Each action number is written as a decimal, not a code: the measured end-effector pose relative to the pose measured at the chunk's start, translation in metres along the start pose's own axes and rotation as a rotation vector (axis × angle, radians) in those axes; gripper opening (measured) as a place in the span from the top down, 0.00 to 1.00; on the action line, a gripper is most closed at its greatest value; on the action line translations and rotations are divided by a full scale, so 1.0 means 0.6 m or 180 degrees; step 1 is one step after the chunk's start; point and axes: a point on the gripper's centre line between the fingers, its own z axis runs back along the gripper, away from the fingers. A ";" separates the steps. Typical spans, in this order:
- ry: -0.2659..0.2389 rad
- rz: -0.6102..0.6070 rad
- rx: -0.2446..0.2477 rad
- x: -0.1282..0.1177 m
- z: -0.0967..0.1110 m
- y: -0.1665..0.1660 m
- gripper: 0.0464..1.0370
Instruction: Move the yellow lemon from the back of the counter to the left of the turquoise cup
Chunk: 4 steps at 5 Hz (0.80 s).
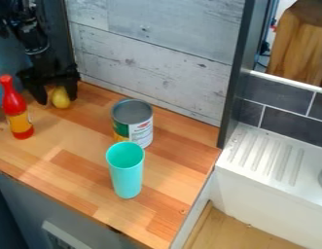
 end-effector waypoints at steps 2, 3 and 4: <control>0.0165 -0.0001 0.0254 0.003 -0.024 0.021 0.30; 0.0228 -0.0129 0.0273 -0.004 -0.021 0.023 0.30; 0.0227 -0.0301 0.0169 -0.022 0.015 0.008 0.30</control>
